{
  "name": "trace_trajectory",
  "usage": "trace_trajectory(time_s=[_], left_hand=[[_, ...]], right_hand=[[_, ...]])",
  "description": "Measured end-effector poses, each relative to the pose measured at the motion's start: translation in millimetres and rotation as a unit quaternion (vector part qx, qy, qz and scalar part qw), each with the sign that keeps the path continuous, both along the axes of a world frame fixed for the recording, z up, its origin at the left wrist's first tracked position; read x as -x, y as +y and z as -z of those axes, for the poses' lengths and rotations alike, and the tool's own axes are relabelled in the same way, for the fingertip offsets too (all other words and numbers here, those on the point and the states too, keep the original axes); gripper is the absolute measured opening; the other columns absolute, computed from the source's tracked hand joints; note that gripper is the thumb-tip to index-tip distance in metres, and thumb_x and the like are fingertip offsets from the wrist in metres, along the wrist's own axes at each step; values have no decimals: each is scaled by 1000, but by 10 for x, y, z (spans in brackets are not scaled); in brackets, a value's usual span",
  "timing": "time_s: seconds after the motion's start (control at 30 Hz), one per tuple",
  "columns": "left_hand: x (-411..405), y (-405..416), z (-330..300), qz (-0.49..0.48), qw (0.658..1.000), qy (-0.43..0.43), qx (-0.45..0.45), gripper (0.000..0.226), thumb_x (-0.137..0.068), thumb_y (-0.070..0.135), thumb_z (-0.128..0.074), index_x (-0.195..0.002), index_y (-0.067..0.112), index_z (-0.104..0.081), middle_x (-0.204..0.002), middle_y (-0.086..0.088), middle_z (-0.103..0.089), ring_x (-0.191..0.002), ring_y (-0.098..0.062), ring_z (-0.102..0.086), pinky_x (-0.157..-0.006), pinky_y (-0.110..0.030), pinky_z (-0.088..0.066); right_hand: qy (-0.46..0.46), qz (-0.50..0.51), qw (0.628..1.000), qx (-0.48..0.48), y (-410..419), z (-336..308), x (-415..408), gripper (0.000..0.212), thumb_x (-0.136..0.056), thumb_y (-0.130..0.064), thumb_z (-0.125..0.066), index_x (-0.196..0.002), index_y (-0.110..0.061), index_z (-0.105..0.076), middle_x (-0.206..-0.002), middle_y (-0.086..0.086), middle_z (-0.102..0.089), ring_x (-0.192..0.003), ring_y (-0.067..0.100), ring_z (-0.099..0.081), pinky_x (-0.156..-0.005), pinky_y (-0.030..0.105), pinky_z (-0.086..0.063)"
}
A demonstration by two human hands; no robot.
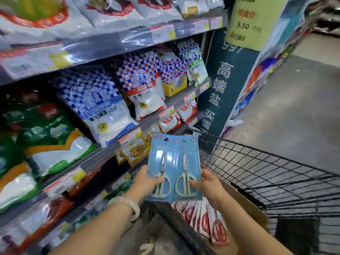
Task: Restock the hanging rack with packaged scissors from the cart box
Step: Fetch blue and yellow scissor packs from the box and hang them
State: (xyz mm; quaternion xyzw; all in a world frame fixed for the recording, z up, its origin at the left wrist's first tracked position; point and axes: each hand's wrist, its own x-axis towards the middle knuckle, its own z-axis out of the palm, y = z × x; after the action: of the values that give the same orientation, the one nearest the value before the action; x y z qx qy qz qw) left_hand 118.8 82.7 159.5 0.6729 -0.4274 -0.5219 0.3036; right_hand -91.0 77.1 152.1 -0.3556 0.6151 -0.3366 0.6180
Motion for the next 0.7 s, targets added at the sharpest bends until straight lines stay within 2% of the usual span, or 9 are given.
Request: trace_trajectory(time_s=[0.07, 0.23, 0.33, 0.4, 0.5, 0.63, 0.7], left_hand=[[-217, 367, -162, -52, 999, 9, 5, 34, -83, 15, -72, -112, 13, -55, -106, -1, -64, -91, -14, -62, -63, -22, -47], [-888, 1271, -440, -144, 989, 9, 36, 38, -81, 29, -73, -115, 23, -57, -110, 3, -67, -95, -12, -65, -81, -36, -56], [-1238, 1824, -605, -197, 979, 24, 55, 34, -86, 20, -69, -118, 24, -57, -114, 4, -67, -100, -13, -65, -88, -37, -54], [-1447, 2201, -687, -254, 964, 35, 66, 31, -87, 13, -68, -115, 20, -58, -111, 2, -67, -96, -12, -65, -85, -33, -53], [-1783, 2851, -778, -325, 941, 50, 84, 29, -88, 6, -65, -112, 21, -57, -105, 4, -67, -87, -5, -63, -77, -25, -51], [-2235, 3857, -853, -401, 911, 39, 90, 34, -87, 10, -66, -116, 24, -55, -114, 5, -65, -103, -16, -62, -92, -36, -49], [-2478, 4380, -859, -428, 899, 23, 89, 35, -87, 14, -67, -118, 25, -56, -117, 5, -65, -108, -18, -62, -98, -44, -49]], right_hand=[[-14, -40, 999, 8, 142, -95, -223, 22, -82, 8, -62, -100, -3, -57, -101, 13, -68, -89, 27, -68, -74, 39, -59], [-28, -155, 987, 31, 535, -279, -974, 24, -82, 8, -63, -105, 2, -56, -104, 19, -68, -92, 33, -66, -85, 48, -55], [-41, -215, 975, 49, 793, -339, -1501, 23, -82, 10, -62, -102, 4, -55, -92, 14, -69, -76, 23, -68, -69, 37, -57], [-44, -261, 962, 60, 1025, -420, -1862, 18, -82, 9, -62, -96, 0, -55, -88, 9, -68, -72, 18, -68, -60, 28, -54], [-39, -335, 938, 81, 1463, -538, -2429, 17, -84, 6, -62, -90, -8, -55, -88, 7, -66, -75, 17, -64, -57, 22, -51], [-52, -407, 909, 77, 2197, -609, -3185, 19, -83, 9, -62, -95, -6, -59, -96, 16, -70, -79, 26, -67, -65, 36, -55], [-64, -438, 893, 78, 2662, -650, -3531, 23, -83, 12, -60, -102, -1, -59, -88, 9, -70, -76, 24, -67, -61, 33, -55]])
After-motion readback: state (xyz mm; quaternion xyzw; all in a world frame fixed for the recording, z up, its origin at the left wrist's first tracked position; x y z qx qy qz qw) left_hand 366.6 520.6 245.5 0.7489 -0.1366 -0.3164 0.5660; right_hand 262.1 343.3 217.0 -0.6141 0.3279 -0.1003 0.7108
